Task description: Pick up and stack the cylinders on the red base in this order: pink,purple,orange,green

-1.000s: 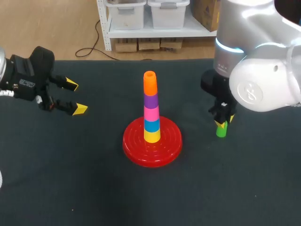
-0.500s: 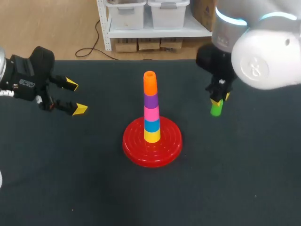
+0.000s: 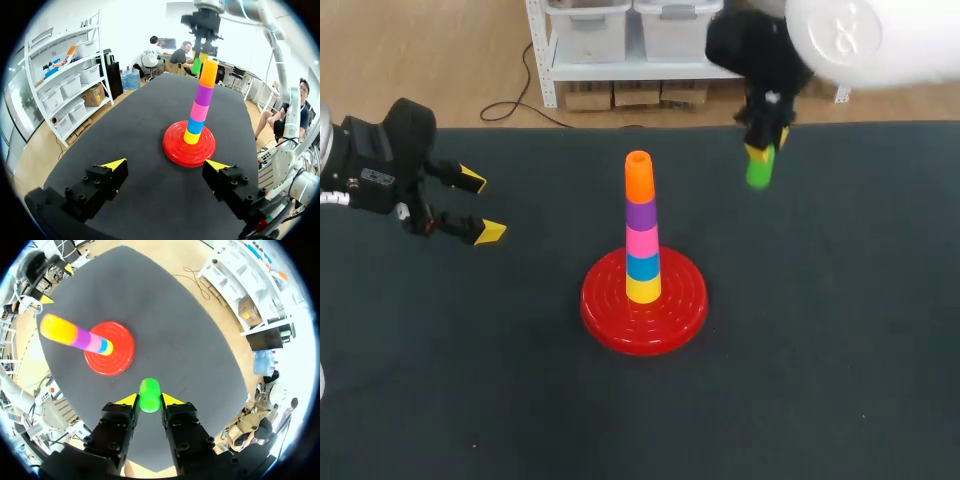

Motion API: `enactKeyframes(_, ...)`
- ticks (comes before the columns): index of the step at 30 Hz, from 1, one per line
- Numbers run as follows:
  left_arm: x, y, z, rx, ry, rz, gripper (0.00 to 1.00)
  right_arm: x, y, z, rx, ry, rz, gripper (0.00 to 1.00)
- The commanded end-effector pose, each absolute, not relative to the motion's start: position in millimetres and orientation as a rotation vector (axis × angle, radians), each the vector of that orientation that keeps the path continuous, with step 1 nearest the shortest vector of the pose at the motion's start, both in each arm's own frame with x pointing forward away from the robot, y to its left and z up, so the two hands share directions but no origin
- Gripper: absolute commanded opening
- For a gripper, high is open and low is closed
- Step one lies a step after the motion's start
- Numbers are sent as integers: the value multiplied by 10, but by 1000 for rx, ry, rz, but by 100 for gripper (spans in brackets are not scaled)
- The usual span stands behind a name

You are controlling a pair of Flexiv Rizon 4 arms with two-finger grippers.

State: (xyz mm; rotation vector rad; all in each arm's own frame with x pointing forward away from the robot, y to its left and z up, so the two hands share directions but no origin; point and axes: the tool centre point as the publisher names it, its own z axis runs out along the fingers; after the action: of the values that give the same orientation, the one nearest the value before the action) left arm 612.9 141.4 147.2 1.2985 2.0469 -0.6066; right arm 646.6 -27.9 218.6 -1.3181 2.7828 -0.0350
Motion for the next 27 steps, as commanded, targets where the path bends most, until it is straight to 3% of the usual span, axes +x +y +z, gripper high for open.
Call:
enactKeyframes(1,6141,1409,1474,1301,2052,-605,100,6472,-176,2668,-1356,2761,-18,0)
enactKeyframes(8,6141,1409,1474,1301,2052,-605,100,6409,112,3067,-1453,2678,-22,0)
enactKeyframes(27,6141,1409,1474,1301,2052,-605,100,6033,692,3058,-1631,2617,-29,0)
